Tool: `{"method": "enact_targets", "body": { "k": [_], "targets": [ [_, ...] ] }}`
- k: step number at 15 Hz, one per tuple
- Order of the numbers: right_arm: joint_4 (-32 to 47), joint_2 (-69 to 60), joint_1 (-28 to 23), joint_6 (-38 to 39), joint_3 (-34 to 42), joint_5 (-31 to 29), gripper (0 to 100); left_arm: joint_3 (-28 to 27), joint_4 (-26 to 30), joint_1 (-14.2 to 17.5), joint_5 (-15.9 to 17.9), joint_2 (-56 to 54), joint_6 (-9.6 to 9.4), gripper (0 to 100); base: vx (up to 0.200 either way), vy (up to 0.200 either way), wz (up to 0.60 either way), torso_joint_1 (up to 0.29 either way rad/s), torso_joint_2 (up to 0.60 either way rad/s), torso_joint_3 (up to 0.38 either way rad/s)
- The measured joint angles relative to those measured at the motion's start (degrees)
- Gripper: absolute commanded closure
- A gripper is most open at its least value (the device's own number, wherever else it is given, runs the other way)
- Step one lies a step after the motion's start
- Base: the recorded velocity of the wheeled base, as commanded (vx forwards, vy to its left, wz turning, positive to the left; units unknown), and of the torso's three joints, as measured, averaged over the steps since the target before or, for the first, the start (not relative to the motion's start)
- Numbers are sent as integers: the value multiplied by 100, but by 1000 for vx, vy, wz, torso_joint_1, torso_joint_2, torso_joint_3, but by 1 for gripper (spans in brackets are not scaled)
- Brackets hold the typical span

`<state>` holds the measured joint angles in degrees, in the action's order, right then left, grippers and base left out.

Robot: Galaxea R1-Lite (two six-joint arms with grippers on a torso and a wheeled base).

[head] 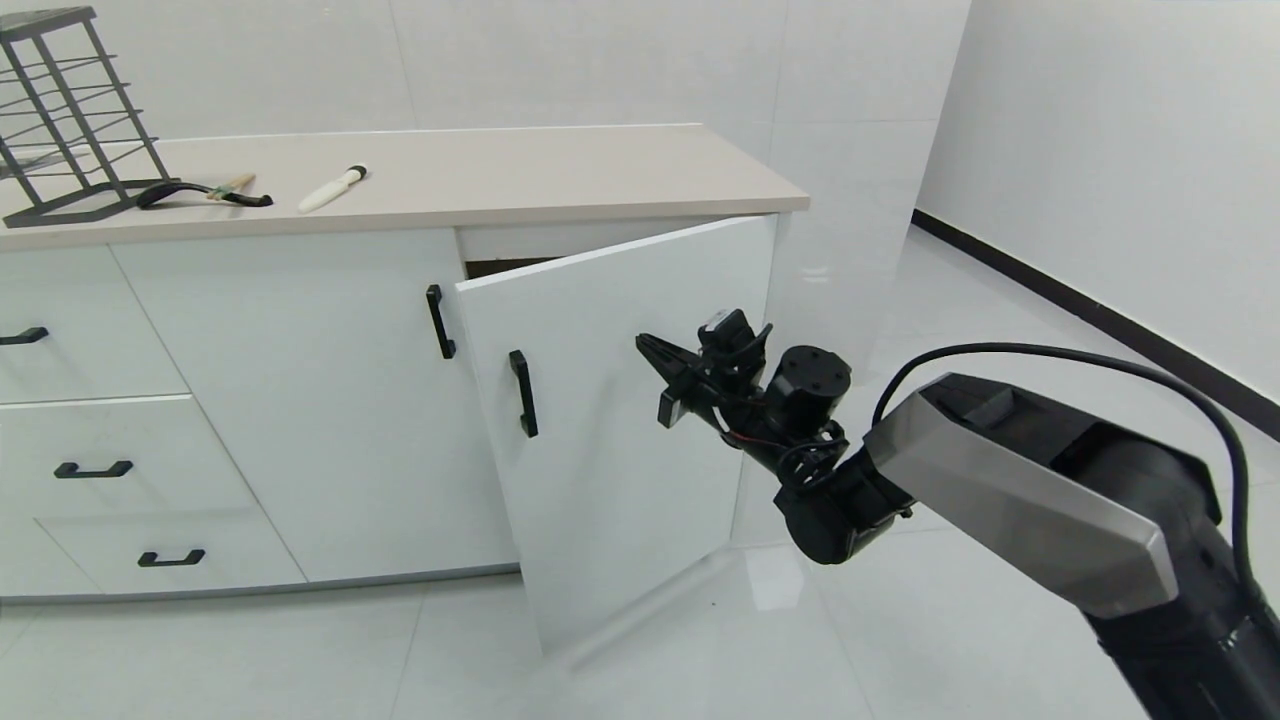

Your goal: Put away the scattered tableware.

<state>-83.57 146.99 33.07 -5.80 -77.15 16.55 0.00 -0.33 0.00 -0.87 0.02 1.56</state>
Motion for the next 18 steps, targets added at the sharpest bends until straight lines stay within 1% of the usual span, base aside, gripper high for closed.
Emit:
{"method": "enact_targets", "body": {
  "k": [3, 6, 9, 12, 15, 17, 18],
  "targets": [
    [-7, -46, -24, 1, 108, -13, 100, 0, 1, 0, 0, 0, -1, 0, 0, 0, 0, 0, 0, 0],
    [-77, -610, 17, 4, 972, -13, 100, 0, 0, 0, 0, 0, -1, 0, 0, 0, 0, 0, 0, 0],
    [-126, -1675, 83, 1, 2250, -6, 100, 0, 0, 0, 0, 0, -1, 0, 0, 0, 0, 0, 0, 0],
    [-137, -3202, 46, -2, 3761, -2, 100, 0, 1, 0, 5, 0, 0, 0, 0, 0, 0, 0, 0, 0],
    [-93, -5020, -400, -21, 5149, 6, 100, 0, 0, 0, 7, 0, -4, 0, 0, 0, 0, 0, 0, 0],
    [-10, -6243, -885, -16, 5905, 9, 100, 0, 0, 0, 9, 0, -11, 0, 0, 0, 0, 0, 0, 0],
    [48, -6861, -1221, -5, 6268, 9, 100, 0, 1, 0, 9, 0, -9, 0, 0, 0, 0, 0, 0, 0]
  ]
}}
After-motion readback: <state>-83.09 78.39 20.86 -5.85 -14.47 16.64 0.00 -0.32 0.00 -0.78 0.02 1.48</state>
